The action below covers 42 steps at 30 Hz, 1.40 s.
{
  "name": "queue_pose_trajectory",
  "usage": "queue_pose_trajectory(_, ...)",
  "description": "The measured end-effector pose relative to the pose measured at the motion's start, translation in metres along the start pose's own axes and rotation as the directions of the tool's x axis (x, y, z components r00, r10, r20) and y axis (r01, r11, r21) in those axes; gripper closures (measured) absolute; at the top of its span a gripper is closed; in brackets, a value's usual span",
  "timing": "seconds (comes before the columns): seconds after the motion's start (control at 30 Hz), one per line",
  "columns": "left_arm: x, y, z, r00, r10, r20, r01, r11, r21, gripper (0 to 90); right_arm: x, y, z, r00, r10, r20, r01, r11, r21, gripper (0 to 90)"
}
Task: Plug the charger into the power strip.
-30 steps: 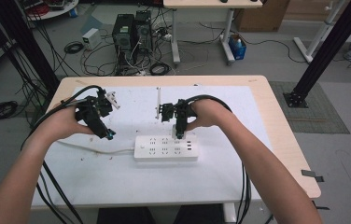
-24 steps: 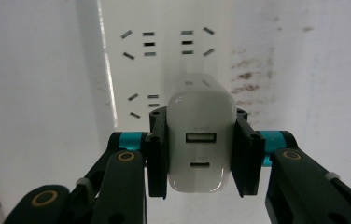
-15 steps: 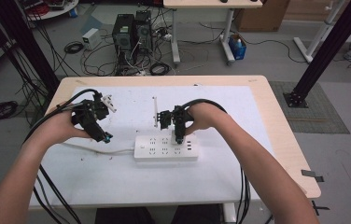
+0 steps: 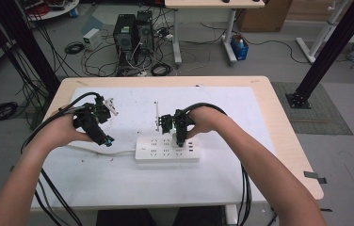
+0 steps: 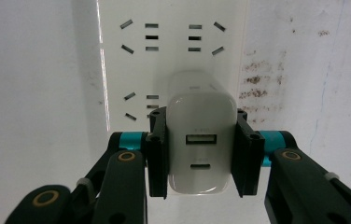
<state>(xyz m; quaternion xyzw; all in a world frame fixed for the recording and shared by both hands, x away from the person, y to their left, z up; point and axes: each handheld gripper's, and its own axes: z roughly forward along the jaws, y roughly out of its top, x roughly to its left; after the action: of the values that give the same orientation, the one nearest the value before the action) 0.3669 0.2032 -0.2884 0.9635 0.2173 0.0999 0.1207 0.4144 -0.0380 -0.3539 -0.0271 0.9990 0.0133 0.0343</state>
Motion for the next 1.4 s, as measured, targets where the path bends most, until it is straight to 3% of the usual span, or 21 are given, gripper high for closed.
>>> queue_pose_trajectory(0.13, 0.0, 0.002, 0.0, 1.0, 0.005, 0.002, -0.005, 1.0, 0.0, 23.6, 0.002, -0.001, 0.001, 0.9999, -0.008, 0.013, 0.008, 1.0, -0.012, 63.5)
queue_pose_trajectory(0.3, 0.0, 0.006, -0.002, 0.9999, 0.012, -0.001, -0.012, 0.9999, 0.003, 23.6, 0.002, 0.0, 0.001, 0.9999, 0.009, 0.01, -0.009, 1.0, -0.001, 63.4)
queue_pose_trajectory(0.6, -0.003, 0.012, -0.002, 0.9998, 0.017, 0.004, -0.017, 0.9999, 0.001, 23.6, 0.003, 0.007, 0.005, 0.9996, -0.011, 0.024, 0.01, 0.999, 0.034, 63.3)
queue_pose_trajectory(0.73, -0.003, 0.012, -0.002, 1.0, 0.007, 0.005, -0.007, 1.0, -0.005, 23.6, 0.002, 0.002, 0.007, 0.9999, 0.011, 0.012, -0.011, 1.0, 0.0, 63.1)
queue_pose_trajectory(0.83, -0.003, 0.013, -0.004, 0.9998, 0.02, 0.0, -0.02, 0.9998, 0.002, 23.6, 0.003, 0.004, 0.008, 0.9996, 0.004, 0.027, -0.004, 1.0, 0.015, 62.8)
queue_pose_trajectory(0.9, -0.003, 0.012, -0.005, 0.9999, 0.014, -0.001, -0.014, 0.9998, -0.014, 23.6, 0.001, 0.002, 0.008, 0.9999, 0.017, 0.003, -0.017, 1.0, 0.005, 62.5)
queue_pose_trajectory(0.93, -0.003, 0.012, -0.006, 0.9998, 0.019, -0.003, -0.019, 0.9996, -0.019, 23.6, -0.002, 0.002, 0.008, 0.9996, 0.026, -0.006, -0.026, 1.0, -0.002, 61.1)
queue_pose_trajectory(0.97, -0.003, 0.011, -0.006, 0.9998, 0.017, -0.003, -0.017, 0.9997, -0.015, 23.6, -0.004, 0.001, 0.008, 0.9983, 0.053, -0.026, -0.053, 0.999, -0.005, 48.6)
queue_pose_trajectory(1.0, -0.003, 0.011, -0.006, 0.9998, 0.017, -0.003, -0.017, 0.9997, -0.015, 23.6, -0.004, 0.001, 0.008, 0.9983, 0.053, -0.026, -0.053, 0.999, -0.005, 48.6)
queue_pose_trajectory(1.03, -0.003, 0.009, -0.005, 0.9999, 0.016, -0.004, -0.016, 0.9996, -0.021, 23.6, -0.004, -0.001, 0.006, 0.9979, 0.06, -0.026, -0.061, 0.998, -0.028, 39.4)
queue_pose_trajectory(1.07, -0.003, 0.007, -0.006, 0.9999, 0.011, -0.002, -0.011, 0.9996, -0.026, 23.6, -0.006, -0.009, -0.006, 0.9916, 0.125, -0.036, -0.128, 0.987, -0.099, 31.2)
queue_pose_trajectory(1.1, -0.002, 0.006, -0.006, 1.0, 0.007, -0.003, -0.007, 0.9996, -0.028, 22.1, -0.006, -0.016, -0.014, 0.9864, 0.158, -0.044, -0.163, 0.977, -0.139, 30.7)
queue_pose_trajectory(1.17, -0.001, 0.003, -0.006, 1.0, 0.003, -0.004, -0.003, 0.9993, -0.036, 20.9, -0.008, -0.03, -0.027, 0.97, 0.235, -0.064, -0.242, 0.954, -0.177, 22.5)
queue_pose_trajectory(1.2, 0.0, 0.002, -0.006, 1.0, 0.0, -0.002, 0.0, 0.9992, -0.041, 20.9, -0.009, -0.038, -0.033, 0.9597, 0.277, -0.051, -0.281, 0.94, -0.191, 21.8)
queue_pose_trajectory(1.3, 0.002, -0.001, -0.007, 0.9999, -0.011, -0.006, 0.011, 0.9982, -0.058, 20.9, -0.011, -0.069, -0.05, 0.9141, 0.405, -0.023, -0.399, 0.888, -0.229, 21.8)
queue_pose_trajectory(1.4, 0.005, -0.002, -0.005, 0.9998, -0.018, -0.008, 0.018, 0.9977, -0.065, 20.9, -0.009, -0.102, -0.061, 0.8374, 0.547, -0.007, -0.53, 0.809, -0.255, 17.4)
